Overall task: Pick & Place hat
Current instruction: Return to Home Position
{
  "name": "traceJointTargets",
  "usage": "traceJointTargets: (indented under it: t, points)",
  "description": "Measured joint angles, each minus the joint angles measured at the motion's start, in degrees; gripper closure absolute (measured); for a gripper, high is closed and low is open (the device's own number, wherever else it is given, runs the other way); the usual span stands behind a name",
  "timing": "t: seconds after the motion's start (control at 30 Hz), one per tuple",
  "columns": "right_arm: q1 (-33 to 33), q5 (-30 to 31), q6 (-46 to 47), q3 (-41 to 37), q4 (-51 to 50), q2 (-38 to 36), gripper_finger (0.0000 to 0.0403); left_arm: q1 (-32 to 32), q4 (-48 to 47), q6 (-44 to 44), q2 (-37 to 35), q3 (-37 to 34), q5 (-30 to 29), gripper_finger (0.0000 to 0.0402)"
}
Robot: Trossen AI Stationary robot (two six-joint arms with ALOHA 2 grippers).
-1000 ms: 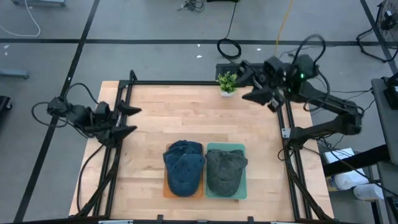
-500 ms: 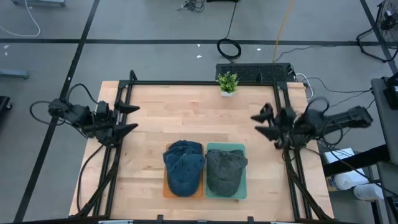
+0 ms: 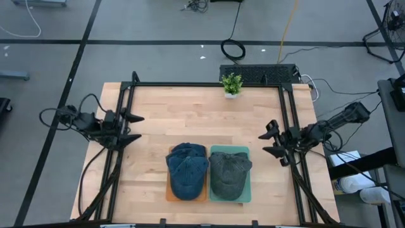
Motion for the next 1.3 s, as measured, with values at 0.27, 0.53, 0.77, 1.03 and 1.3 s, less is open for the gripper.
traceJointTargets:
  t: [0.27, 0.53, 0.77, 1.03, 1.3]
  points:
    - [0.0, -1.8, -2.1, -5.3, -0.4, -5.9, 0.0200, 0.0, -0.7, -3.6, -1.3, -4.3, 0.0, 0.0002]
    - [0.0, -1.3, -2.4, -8.5, -5.8, -11.7, 0.0200, 0.0, 0.0, -10.6, -1.3, -10.4, 0.0, 0.0002]
    - [-0.1, 0.2, 0.7, -8.6, -14.6, -15.5, 0.0200, 0.0, 7.0, -12.1, -1.3, -16.9, -0.5, 0.0002]
    - [-0.1, 3.9, 6.6, -8.6, -24.4, -16.5, 0.0200, -0.1, 12.1, -7.1, -1.3, -18.7, 3.9, 0.0002]
    - [-0.1, 12.2, 15.7, -8.7, -39.6, -16.3, 0.0200, -0.9, 8.9, -1.5, 3.9, -18.2, 20.7, 0.0002]
